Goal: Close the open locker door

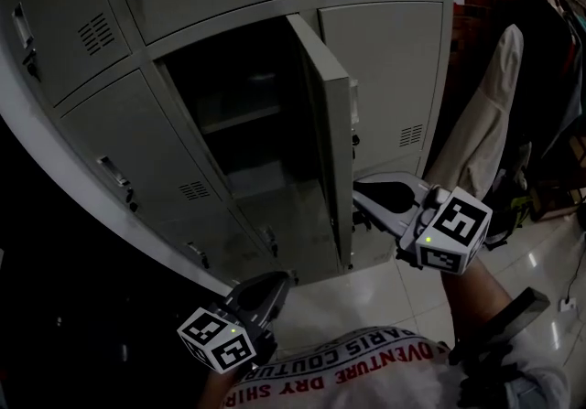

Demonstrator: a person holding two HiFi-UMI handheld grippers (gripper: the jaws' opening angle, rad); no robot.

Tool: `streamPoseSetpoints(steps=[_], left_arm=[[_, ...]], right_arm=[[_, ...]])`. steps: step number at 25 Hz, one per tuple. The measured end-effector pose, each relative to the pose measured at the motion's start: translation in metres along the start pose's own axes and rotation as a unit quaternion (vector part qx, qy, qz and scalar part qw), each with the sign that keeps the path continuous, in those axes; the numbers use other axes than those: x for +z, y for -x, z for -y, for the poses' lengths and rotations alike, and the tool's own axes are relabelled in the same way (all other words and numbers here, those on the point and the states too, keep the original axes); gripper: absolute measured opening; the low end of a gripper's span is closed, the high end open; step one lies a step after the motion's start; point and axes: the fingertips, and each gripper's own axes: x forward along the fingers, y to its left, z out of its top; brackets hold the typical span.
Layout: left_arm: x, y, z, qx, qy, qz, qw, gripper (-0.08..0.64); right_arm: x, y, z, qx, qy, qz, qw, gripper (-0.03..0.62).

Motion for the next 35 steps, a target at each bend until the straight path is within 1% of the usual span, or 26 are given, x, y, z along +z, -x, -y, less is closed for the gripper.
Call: streamPoseSetpoints(steps=[3, 8, 11, 14, 18, 21, 25, 28, 31, 35], left_arm=[[0.002, 0.0, -0.005, 0.009, -0.001, -0.001, 1.0, 0.005], [0.009, 0.007, -0.016, 0.029, -0.005, 0.006, 0.9995, 0.005], [0.011, 0.017, -0.027, 0.049, -0.004, 0.012, 0.9987, 0.005], [0.011, 0.029, -0.041, 0.071, 0.001, 0.022, 0.9972, 0.005], [0.018, 0.044, -0.058, 0.098, 0.002, 0.032, 0.9947, 0.005], [0.02, 0.053, -0.069, 0.115, 0.005, 0.039, 0.9926, 0.005], [0.02, 0.066, -0.082, 0.139, 0.013, 0.045, 0.9892, 0.005], [0.021, 0.075, -0.09, 0.154, 0.019, 0.049, 0.9867, 0.005], [0.022, 0.082, -0.098, 0.161, 0.022, 0.054, 0.9852, 0.005], [0.025, 0.083, -0.107, 0.169, 0.025, 0.05, 0.9841, 0.005]], right_arm=[[0.0, -0.01, -0.01, 0.027, -0.003, 0.005, 1.0, -0.008], [-0.003, -0.041, -0.024, 0.066, 0.013, 0.001, 0.998, -0.008], [-0.006, -0.067, -0.03, 0.08, 0.021, 0.0, 0.997, -0.006], [-0.005, -0.096, -0.04, 0.104, 0.036, 0.007, 0.994, -0.006], [-0.005, -0.138, -0.05, 0.118, 0.035, -0.004, 0.992, -0.006], [-0.008, -0.171, -0.048, 0.123, 0.034, -0.014, 0.992, -0.006], [-0.012, -0.211, -0.039, 0.123, -0.005, -0.023, 0.992, -0.006], [-0.014, -0.238, -0.024, 0.102, -0.014, -0.029, 0.994, -0.006], [-0.014, -0.259, -0.007, 0.084, -0.023, -0.032, 0.996, -0.006], [-0.014, -0.279, 0.015, 0.061, -0.032, -0.034, 0.997, -0.006]])
